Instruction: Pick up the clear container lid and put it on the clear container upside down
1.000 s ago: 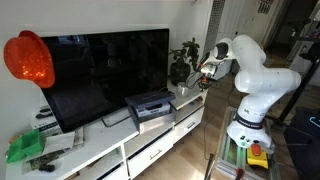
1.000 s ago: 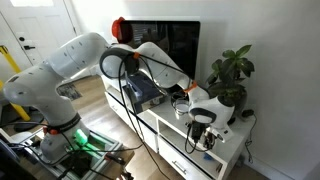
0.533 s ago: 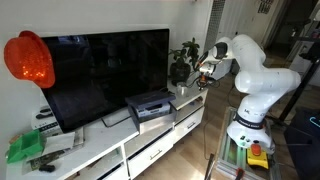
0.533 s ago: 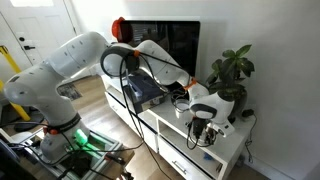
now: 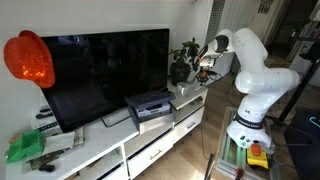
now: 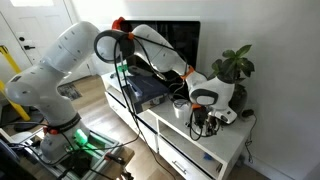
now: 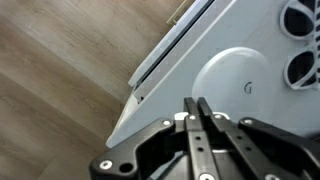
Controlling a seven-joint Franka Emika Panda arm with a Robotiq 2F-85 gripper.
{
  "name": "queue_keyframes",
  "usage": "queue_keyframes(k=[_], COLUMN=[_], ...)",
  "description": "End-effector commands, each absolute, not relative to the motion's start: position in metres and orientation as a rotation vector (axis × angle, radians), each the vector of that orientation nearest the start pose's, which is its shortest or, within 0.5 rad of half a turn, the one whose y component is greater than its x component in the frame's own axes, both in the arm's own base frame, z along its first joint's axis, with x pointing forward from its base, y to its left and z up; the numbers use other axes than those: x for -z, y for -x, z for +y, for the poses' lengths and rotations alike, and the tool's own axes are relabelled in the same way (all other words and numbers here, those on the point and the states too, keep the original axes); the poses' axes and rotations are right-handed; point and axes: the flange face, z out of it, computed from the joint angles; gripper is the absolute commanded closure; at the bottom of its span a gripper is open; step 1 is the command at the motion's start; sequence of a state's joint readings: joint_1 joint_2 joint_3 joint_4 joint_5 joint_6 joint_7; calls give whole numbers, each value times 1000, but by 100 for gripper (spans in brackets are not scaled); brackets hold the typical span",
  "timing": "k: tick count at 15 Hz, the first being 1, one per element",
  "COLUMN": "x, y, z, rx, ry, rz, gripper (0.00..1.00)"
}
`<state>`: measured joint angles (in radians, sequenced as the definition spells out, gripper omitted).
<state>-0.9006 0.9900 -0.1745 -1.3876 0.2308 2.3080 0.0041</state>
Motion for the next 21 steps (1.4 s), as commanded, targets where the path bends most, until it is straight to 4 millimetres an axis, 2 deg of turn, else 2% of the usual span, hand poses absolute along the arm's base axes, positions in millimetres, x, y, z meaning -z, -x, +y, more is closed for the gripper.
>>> queue_keyframes(k=[1, 7, 9, 11, 13, 16, 21], x=[-157, -231, -248, -255, -256, -244, -216], y=[-347, -324, -322, -328, -338, -359, -387], z=[-591, -558, -545, -529, -514, -498, -492], rx=[-114, -46, -14, 30, 83, 113, 112], ry=[2732, 2867, 2859, 2832, 2786, 2716, 2619], rz=[1488, 1046, 930, 869, 841, 815, 875], gripper=[99, 99, 99, 99, 99, 99, 99])
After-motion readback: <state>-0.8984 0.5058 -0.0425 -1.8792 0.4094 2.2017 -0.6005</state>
